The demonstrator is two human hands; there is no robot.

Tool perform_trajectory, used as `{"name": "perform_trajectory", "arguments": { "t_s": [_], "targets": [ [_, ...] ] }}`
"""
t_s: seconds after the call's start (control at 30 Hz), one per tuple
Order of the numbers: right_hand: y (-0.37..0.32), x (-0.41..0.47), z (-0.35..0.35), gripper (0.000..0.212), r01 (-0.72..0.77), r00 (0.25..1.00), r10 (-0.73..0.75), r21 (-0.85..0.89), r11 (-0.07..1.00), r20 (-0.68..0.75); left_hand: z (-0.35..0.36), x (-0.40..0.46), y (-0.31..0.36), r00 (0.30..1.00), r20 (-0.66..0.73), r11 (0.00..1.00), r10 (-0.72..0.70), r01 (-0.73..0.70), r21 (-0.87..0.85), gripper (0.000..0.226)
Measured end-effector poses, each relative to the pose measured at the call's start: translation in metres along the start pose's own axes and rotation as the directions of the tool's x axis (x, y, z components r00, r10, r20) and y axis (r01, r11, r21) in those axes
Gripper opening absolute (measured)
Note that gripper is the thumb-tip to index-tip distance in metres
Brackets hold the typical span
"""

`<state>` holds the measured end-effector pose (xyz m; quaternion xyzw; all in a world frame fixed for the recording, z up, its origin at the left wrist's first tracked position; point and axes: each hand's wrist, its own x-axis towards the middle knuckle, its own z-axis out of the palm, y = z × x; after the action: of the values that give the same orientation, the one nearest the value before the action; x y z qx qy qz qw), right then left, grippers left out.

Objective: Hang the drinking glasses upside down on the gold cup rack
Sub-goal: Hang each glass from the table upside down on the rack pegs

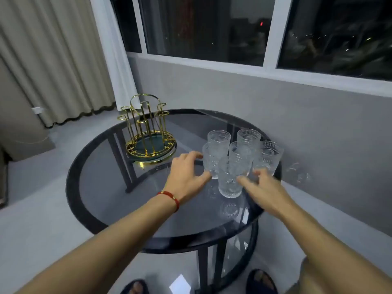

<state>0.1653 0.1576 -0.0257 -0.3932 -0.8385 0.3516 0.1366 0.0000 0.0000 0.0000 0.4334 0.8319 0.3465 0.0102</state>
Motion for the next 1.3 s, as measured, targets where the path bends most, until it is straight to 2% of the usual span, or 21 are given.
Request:
{"name": "perform_trajectory", "arguments": {
  "t_s": [0.07, 0.1, 0.23, 0.33, 0.47, 0.57, 0.6, 0.67, 0.77, 0.87, 0.93, 0.97, 1.0, 1.03, 1.07, 1.1, 1.13, 1.2, 1.3],
  "targets": [
    [0.0, 0.001, 0.009, 0.098, -0.031, 0.99, 0.019, 0.08, 0.996, 0.139, 0.003, -0.003, -0.004, 1.0, -0.008, 0.994, 0.019, -0.019, -0.109, 0.052],
    [0.002, 0.002, 0.015, 0.096, -0.018, 0.99, 0.005, 0.095, 0.995, 0.142, 0.007, -0.008, -0.007, 0.999, -0.002, 0.988, 0.037, -0.037, -0.152, 0.054],
    [-0.006, 0.007, 0.034, 0.074, -0.008, 1.0, 0.007, 0.115, 0.993, 0.013, 0.026, -0.019, -0.016, 0.994, 0.093, 0.963, 0.049, -0.022, -0.27, 0.068],
    [-0.013, 0.001, 0.042, 0.077, -0.022, 0.998, 0.032, 0.153, 0.988, -0.058, 0.031, -0.015, -0.016, 0.988, 0.152, 0.937, 0.022, 0.032, -0.348, 0.088],
    [-0.02, -0.019, 0.049, 0.066, 0.122, 0.99, -0.118, 0.042, 0.992, -0.082, 0.028, -0.013, -0.013, 0.978, 0.203, 0.894, 0.046, 0.05, -0.446, 0.095],
    [-0.034, -0.018, 0.053, 0.067, 0.291, 0.957, -0.287, 0.116, 0.95, -0.049, 0.012, -0.009, -0.017, 0.996, 0.072, 0.888, -0.046, 0.074, -0.454, 0.093],
    [-0.042, -0.014, 0.054, 0.066, 0.329, 0.944, -0.327, 0.163, 0.93, -0.04, 0.003, -0.005, -0.019, 0.991, 0.046, 0.828, -0.124, 0.129, -0.545, 0.09],
    [-0.058, -0.003, 0.055, 0.065, 0.36, 0.93, -0.368, 0.258, 0.897, -0.02, -0.016, 0.003, -0.027, 0.962, 0.072, 0.598, -0.262, 0.221, -0.77, 0.079],
    [-0.087, 0.023, 0.068, 0.074, 0.273, 0.947, -0.322, 0.523, 0.807, 0.002, -0.038, 0.018, -0.048, 0.92, 0.133, 0.346, -0.369, 0.268, -0.899, 0.071],
    [-0.118, 0.052, 0.087, 0.09, 0.073, 0.97, -0.217, 0.72, 0.691, 0.11, -0.047, 0.028, -0.068, 0.912, 0.185, 0.166, -0.367, 0.26, -0.951, 0.064],
    [-0.134, 0.068, 0.1, 0.081, 0.058, 0.974, -0.197, 0.712, 0.699, 0.114, -0.049, 0.033, -0.082, 0.922, 0.173, 0.119, -0.346, 0.226, -0.967, 0.059],
    [-0.139, 0.074, 0.103, 0.071, 0.082, 0.977, -0.196, 0.687, 0.722, 0.089, -0.048, 0.034, -0.089, 0.924, 0.148, 0.154, -0.353, 0.214, -0.965, 0.056],
    [-0.145, 0.081, 0.103, 0.065, 0.119, 0.979, -0.198, 0.651, 0.749, 0.049, -0.049, 0.036, -0.098, 0.922, 0.095, 0.274, -0.376, 0.208, -0.939, 0.05],
    [-0.148, 0.086, 0.099, 0.063, 0.153, 0.981, -0.193, 0.61, 0.777, 0.0, -0.048, 0.036, -0.108, 0.92, 0.003, 0.467, -0.392, 0.201, -0.861, 0.042],
    [-0.15, 0.092, 0.092, 0.065, 0.183, 0.981, -0.185, 0.556, 0.811, -0.052, -0.046, 0.037, -0.121, 0.918, -0.128, 0.683, -0.376, 0.182, -0.707, 0.034],
    [-0.15, 0.099, 0.084, 0.068, 0.206, 0.978, -0.178, 0.494, 0.844, -0.105, -0.043, 0.037, -0.134, 0.914, -0.256, 0.855, -0.316, 0.158, -0.493, 0.03],
    [-0.148, 0.105, 0.076, 0.071, 0.221, 0.973, -0.166, 0.43, 0.875, -0.162, -0.039, 0.037, -0.147, 0.914, -0.334, 0.949, -0.232, 0.138, -0.283, 0.029],
    [-0.149, 0.121, 0.059, 0.074, 0.237, 0.955, -0.154, 0.34, 0.91, -0.253, -0.032, 0.04, -0.166, 0.912, -0.386, 0.99, -0.137, 0.136, -0.03, 0.034],
    [-0.169, 0.148, 0.04, 0.081, 0.284, 0.929, -0.185, 0.297, 0.912, -0.32, -0.022, 0.044, -0.178, 0.926, -0.339, 0.978, -0.164, 0.198, 0.068, 0.046]
  ]
}}
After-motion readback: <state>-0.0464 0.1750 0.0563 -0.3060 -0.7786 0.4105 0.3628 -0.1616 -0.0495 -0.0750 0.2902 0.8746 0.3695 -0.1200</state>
